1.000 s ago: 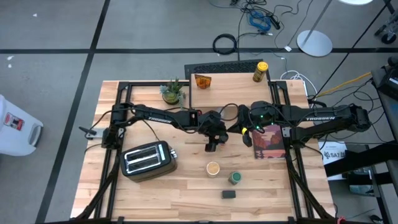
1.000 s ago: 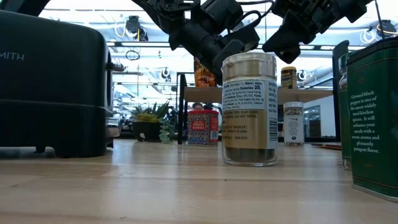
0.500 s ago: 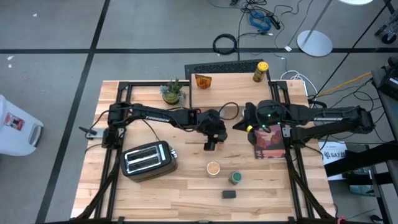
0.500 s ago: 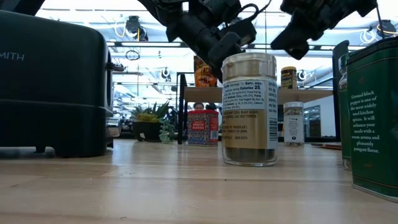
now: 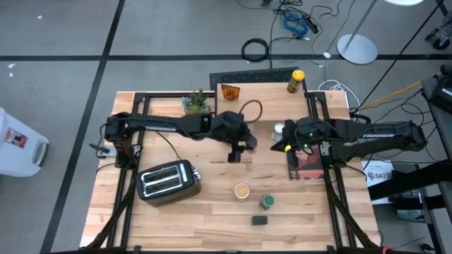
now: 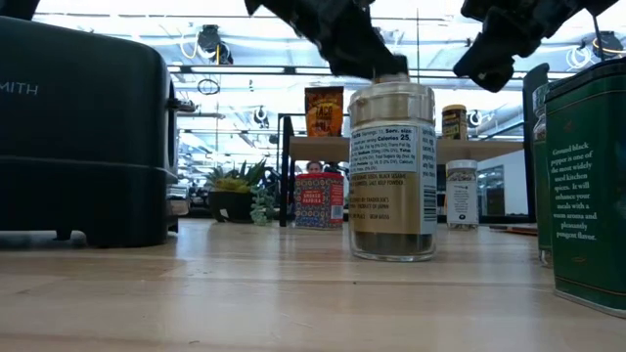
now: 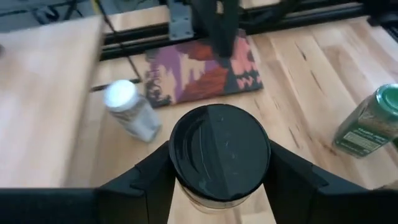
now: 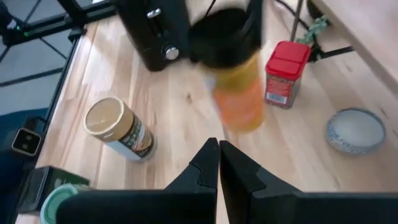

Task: Shelf spices
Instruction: Put the black seasoning bottle on the shelf

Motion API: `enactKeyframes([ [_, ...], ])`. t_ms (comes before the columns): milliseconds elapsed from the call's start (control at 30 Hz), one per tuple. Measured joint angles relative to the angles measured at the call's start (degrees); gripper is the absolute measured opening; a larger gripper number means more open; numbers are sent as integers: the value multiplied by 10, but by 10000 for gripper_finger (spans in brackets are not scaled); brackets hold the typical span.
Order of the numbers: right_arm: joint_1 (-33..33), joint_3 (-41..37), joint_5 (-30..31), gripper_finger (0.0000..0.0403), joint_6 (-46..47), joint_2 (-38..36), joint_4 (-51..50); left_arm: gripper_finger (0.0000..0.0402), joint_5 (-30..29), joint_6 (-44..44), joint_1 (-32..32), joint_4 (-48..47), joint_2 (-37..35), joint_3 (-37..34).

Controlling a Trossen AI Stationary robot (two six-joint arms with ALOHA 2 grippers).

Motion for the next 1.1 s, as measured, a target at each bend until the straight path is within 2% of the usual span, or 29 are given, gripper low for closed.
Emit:
enactKeyframes([
  [267,27,0,41,0,0,6,-29,204,-28,27,18,-105,-15,108],
  [633,65,0,60,0,15,7,-36,204,-31,55,80,-150,-14,235],
  [800,86,0,76,0,20,7,-35,204,-30,73,115,-152,-14,262],
  [933,101,0,101,0,30,11,-35,204,-3,73,145,-142,-14,279],
  [1100,111,0,104,0,30,30,-21,204,13,73,171,-122,-13,283],
])
